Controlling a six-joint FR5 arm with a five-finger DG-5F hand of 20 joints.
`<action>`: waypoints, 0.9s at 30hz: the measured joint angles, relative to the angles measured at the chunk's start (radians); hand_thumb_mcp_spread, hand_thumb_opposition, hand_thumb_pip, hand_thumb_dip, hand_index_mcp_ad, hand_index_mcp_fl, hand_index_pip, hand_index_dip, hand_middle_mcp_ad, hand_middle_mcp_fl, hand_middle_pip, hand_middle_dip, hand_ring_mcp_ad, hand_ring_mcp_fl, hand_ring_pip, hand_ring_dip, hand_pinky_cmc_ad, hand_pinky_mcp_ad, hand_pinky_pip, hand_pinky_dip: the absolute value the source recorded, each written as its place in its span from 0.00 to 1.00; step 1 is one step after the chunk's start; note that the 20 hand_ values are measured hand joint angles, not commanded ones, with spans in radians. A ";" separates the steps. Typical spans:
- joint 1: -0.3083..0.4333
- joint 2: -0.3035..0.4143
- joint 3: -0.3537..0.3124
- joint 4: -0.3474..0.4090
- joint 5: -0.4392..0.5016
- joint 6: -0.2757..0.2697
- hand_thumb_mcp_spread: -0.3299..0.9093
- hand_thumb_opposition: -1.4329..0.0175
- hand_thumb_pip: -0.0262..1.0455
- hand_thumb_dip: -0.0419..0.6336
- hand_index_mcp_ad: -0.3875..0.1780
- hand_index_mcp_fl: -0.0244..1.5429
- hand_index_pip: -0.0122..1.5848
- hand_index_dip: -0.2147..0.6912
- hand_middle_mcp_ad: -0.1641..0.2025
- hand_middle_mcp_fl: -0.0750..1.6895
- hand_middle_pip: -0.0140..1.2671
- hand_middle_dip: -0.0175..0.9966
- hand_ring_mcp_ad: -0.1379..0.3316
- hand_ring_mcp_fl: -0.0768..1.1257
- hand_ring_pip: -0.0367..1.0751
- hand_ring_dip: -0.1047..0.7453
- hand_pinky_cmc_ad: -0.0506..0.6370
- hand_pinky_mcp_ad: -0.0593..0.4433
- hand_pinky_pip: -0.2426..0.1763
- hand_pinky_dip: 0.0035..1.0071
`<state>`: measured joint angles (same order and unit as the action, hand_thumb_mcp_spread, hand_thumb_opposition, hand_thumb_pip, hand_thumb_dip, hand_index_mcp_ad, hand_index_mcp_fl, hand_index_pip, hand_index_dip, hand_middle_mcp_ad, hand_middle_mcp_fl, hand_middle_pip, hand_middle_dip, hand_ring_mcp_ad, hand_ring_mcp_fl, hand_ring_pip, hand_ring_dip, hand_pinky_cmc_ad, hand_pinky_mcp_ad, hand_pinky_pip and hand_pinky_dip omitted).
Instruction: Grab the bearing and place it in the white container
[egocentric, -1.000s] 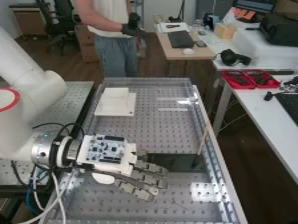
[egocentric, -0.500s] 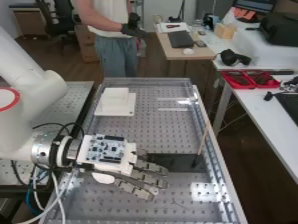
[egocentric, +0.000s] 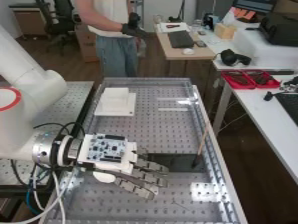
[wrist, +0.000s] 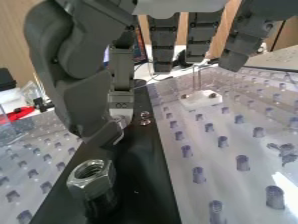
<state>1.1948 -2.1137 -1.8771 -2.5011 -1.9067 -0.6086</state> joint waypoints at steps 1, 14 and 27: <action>0.000 0.000 0.000 0.000 0.000 0.000 0.65 0.38 0.57 0.65 0.43 0.17 0.78 0.50 0.67 0.08 0.13 0.23 0.60 0.07 0.11 0.20 0.62 0.64 0.37 0.17; -0.002 0.001 -0.001 -0.003 0.000 -0.007 0.65 0.38 0.57 0.65 0.43 0.17 0.78 0.50 0.67 0.08 0.13 0.23 0.60 0.07 0.11 0.20 0.61 0.65 0.40 0.18; 0.001 -0.001 -0.007 0.015 0.007 -0.001 0.65 0.37 0.57 0.62 0.43 0.21 0.78 0.48 0.65 0.09 0.13 0.23 0.57 0.08 0.11 0.20 0.61 0.64 0.40 0.18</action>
<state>1.1963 -2.1147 -1.8837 -2.4857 -1.9001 -0.6099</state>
